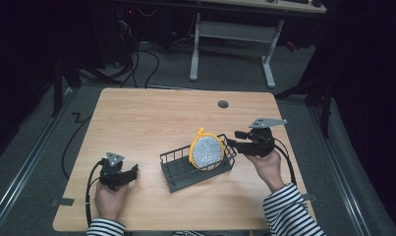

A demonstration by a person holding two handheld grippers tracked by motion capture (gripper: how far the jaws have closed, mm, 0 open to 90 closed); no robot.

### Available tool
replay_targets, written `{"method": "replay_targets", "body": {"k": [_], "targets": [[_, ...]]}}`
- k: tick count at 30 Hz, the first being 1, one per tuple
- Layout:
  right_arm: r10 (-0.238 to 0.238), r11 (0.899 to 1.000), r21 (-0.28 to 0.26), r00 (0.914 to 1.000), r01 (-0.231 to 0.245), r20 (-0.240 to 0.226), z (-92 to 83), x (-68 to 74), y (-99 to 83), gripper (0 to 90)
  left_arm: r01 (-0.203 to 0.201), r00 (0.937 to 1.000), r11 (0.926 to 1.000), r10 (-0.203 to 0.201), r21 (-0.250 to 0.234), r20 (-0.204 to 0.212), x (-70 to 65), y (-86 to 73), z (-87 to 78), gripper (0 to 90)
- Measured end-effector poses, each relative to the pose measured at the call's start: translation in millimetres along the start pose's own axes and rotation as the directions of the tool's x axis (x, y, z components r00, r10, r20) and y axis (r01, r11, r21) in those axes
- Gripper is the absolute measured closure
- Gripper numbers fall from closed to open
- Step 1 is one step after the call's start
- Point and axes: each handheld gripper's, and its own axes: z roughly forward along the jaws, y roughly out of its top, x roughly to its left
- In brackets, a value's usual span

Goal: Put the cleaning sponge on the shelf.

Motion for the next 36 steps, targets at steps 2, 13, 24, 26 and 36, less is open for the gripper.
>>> {"method": "replay_targets", "body": {"k": [2, 13, 24, 26, 36], "targets": [[0.01, 1.0, -0.01, 0.9999, -0.01, 0.012, -6.3, -3.6, -0.5, 48.7, -0.001, 1.0, 1.0, 0.001, 0.0, 0.0, 0.0, 0.0, 0.0, 31.1], [0.036, 0.998, -0.047, 0.9973, -0.033, 0.064, -36.2, -16.9, -5.1, 48.7, -0.001, 1.0, 1.0, 0.001, 0.0, 0.0, -0.1, 0.0, 0.0, 31.1], [0.095, 0.993, -0.073, 0.9909, -0.089, 0.095, -57.2, -30.8, -23.2, 48.9, -0.001, 1.0, 1.0, 0.001, 0.001, 0.0, -0.2, 0.0, 0.0, 31.0], [0.11, 0.992, -0.077, 0.989, -0.102, 0.1, -60.3, -33.2, -27.8, 49.0, -0.001, 1.0, 1.0, 0.001, 0.0, 0.0, -0.1, 0.0, 0.0, 31.0], [0.156, 0.985, -0.1, 0.979, -0.144, 0.131, -75.0, -43.1, -46.8, 48.8, -0.003, 1.0, 1.0, 0.003, 0.001, -0.002, -0.5, 0.0, 0.1, 31.0]]}}
